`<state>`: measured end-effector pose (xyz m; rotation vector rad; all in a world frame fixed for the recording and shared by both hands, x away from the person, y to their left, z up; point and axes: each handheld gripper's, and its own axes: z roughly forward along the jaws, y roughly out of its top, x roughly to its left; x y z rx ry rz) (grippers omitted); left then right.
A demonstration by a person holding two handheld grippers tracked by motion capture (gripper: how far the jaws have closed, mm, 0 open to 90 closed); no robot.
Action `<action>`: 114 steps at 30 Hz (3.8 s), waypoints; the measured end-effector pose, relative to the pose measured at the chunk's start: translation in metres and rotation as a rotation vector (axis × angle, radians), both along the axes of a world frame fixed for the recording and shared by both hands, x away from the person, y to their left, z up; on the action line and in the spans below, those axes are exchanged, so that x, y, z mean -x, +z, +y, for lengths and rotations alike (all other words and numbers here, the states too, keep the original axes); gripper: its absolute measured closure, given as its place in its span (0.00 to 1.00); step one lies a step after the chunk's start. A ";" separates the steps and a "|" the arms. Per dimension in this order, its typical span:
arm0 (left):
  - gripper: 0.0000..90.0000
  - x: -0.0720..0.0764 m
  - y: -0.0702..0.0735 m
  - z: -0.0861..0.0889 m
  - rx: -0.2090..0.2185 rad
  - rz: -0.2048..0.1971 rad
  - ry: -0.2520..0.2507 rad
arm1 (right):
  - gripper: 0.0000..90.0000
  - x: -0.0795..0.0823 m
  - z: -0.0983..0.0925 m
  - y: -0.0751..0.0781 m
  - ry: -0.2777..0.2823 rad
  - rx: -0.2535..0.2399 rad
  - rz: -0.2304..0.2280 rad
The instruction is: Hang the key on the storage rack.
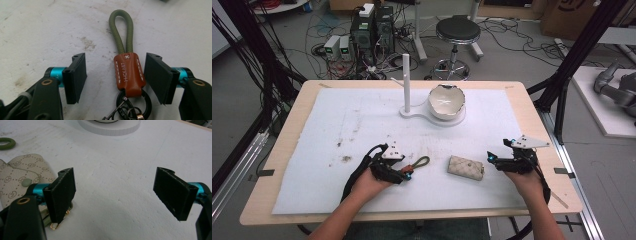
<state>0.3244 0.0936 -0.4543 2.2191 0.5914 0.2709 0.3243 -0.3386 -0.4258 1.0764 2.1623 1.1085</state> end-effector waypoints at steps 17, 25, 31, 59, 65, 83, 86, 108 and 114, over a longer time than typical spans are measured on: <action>0.73 0.006 0.000 0.000 0.030 -0.004 -0.003 | 0.21 -0.001 0.001 -0.001 0.000 0.010 0.007; 0.76 0.008 0.000 -0.001 0.018 -0.021 -0.008 | 0.21 -0.001 0.002 -0.001 0.001 0.014 0.010; 0.78 0.010 0.003 -0.004 -0.012 -0.040 -0.018 | 0.21 -0.001 0.002 -0.001 0.002 0.014 0.003; 0.78 -0.006 0.095 0.046 0.227 -0.246 0.129 | 0.21 -0.005 0.008 -0.002 0.008 0.026 0.014; 0.78 -0.019 0.117 0.052 0.247 -0.284 0.177 | 0.21 -0.006 0.009 -0.002 0.007 0.027 0.020; 0.78 -0.068 0.164 0.042 0.164 -0.392 0.302 | 0.21 -0.008 0.010 -0.003 0.013 0.038 0.016; 0.78 -0.078 0.164 0.039 0.142 -0.388 0.322 | 0.21 -0.008 0.010 -0.003 0.010 0.032 0.019; 0.60 -0.108 0.146 0.036 0.082 -0.306 0.358 | 0.21 -0.008 0.007 -0.004 0.006 0.036 0.022; 0.49 -0.101 0.139 0.043 0.116 -0.293 0.350 | 0.21 -0.008 0.007 -0.004 0.002 0.030 0.019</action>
